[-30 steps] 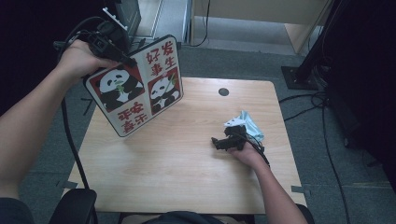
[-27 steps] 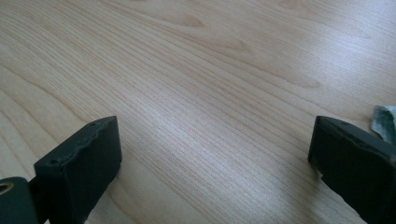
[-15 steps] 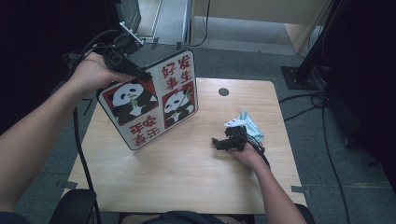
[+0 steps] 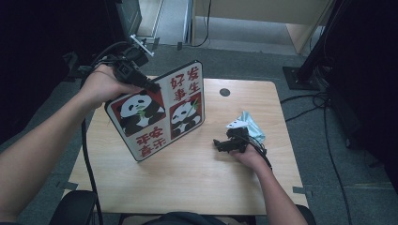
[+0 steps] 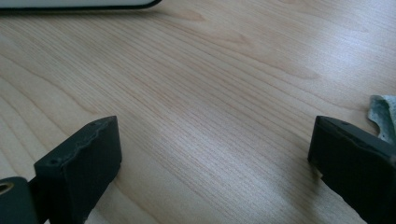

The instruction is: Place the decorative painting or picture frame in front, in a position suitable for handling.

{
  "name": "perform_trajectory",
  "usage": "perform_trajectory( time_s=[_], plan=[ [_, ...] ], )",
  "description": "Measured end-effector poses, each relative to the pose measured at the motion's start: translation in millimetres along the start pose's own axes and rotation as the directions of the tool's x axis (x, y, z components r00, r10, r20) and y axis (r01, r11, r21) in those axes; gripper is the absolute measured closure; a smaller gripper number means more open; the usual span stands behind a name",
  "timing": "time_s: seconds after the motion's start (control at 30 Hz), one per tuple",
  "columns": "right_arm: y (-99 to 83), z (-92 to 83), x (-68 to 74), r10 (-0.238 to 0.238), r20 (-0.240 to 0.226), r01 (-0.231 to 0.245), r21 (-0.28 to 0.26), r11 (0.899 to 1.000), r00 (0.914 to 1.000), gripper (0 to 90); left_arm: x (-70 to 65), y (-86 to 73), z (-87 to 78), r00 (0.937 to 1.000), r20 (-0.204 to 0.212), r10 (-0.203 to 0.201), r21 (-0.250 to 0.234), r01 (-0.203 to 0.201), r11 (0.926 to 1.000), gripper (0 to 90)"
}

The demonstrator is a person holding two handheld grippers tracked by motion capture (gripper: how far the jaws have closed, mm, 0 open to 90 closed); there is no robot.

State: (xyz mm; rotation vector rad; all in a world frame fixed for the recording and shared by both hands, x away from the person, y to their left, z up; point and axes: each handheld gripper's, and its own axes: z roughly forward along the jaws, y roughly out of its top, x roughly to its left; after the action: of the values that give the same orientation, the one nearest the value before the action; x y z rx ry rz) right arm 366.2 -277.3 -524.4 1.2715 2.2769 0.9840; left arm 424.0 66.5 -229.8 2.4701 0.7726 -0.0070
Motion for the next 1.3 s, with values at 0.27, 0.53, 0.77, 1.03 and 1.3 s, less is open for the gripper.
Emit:
perform_trajectory(
  time_s=[0.27, 0.53, 0.77, 1.03, 1.3],
  plan=[
    [0.0, 0.0, 0.0, 0.0, 0.0, 0.0, 0.0, 1.0, 1.0, 2.6, -0.1, 5.6, 7.4, 0.9985, 0.035, -0.042, 0.022, 0.041, 0.9989, 79.7],
    [0.0, 0.0, -0.1, -0.001, 0.0, 0.001, 0.0, 1.0, 1.0, 2.6, 12.4, 3.0, 7.8, 0.9943, 0.043, -0.098, 0.012, 0.097, 0.9952, 79.5],
    [-0.6, -0.6, -0.9, -0.006, -0.007, 0.006, 0.0, 1.0, 1.0, 2.5, 20.4, -2.5, 6.3, 0.9925, 0.033, -0.118, 0.003, 0.118, 0.993, 79.1],
    [-0.7, -0.6, -0.8, -0.009, -0.008, 0.009, 0.001, 1.0, 0.9999, 2.5, 24.4, -3.0, 6.3, 0.9916, 0.031, -0.126, 0.006, 0.125, 0.9921, 77.4],
    [-0.7, -0.5, -0.5, -0.007, -0.002, 0.007, 0.001, 1.0, 1.0, 2.0, 27.1, -4.8, 5.8, 0.9903, 0.003, -0.139, 0.001, 0.139, 0.9903, 69.1]
  ],
)
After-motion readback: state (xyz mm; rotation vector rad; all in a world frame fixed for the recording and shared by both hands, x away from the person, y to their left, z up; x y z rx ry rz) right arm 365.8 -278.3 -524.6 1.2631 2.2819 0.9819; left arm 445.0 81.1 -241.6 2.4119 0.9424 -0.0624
